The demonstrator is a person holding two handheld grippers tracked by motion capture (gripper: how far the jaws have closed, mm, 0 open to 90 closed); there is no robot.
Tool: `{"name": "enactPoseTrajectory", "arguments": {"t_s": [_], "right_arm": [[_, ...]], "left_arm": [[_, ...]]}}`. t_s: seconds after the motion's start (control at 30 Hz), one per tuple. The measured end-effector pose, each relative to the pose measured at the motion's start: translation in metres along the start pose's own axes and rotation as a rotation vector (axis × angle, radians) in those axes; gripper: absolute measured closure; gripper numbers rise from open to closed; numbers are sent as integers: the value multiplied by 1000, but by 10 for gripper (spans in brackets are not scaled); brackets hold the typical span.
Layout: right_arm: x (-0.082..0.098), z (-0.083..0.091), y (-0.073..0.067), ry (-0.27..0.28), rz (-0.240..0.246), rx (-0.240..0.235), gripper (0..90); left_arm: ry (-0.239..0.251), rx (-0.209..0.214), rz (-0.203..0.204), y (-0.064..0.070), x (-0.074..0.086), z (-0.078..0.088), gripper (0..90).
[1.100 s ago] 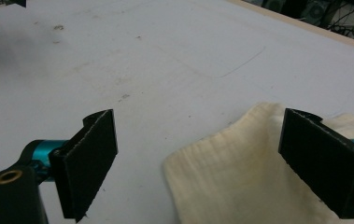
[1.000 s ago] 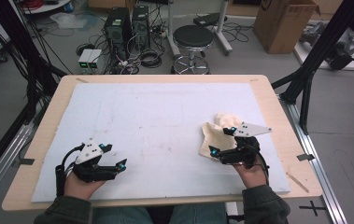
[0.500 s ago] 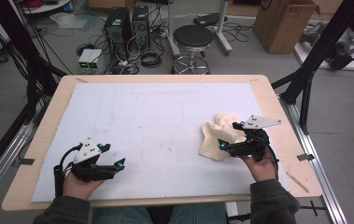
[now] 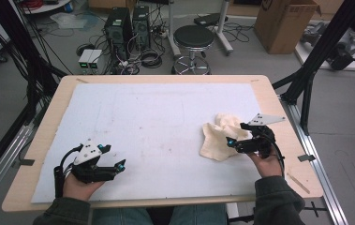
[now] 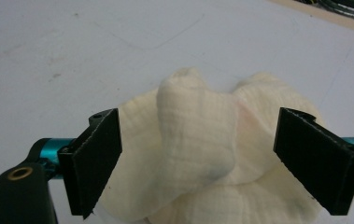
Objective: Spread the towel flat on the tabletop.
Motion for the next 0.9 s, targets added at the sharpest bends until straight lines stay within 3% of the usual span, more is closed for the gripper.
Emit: {"name": "enactPoseTrajectory", "arguments": {"t_s": [0.13, 0.33, 0.9], "right_arm": [[8, -3, 4, 10, -36, -3, 146], [17, -14, 5, -36, -43, 2, 168], [29, -34, 9, -116, -53, -7, 401]], "left_arm": [[-5, 0, -7, 0, 0, 0, 238], [-4, 0, -3, 1, 0, -1, 238], [-11, -5, -10, 0, 2, -1, 238]]}}
Point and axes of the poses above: each handheld gripper's, and its own axes: z roughly backward along the jaws, x roughly out of its underside, y roughly to its right, the point moved 8 cm from there along -z, roughly forward along the jaws, and after that the axes turned 8 degrees about y, right-handed, at the moved point
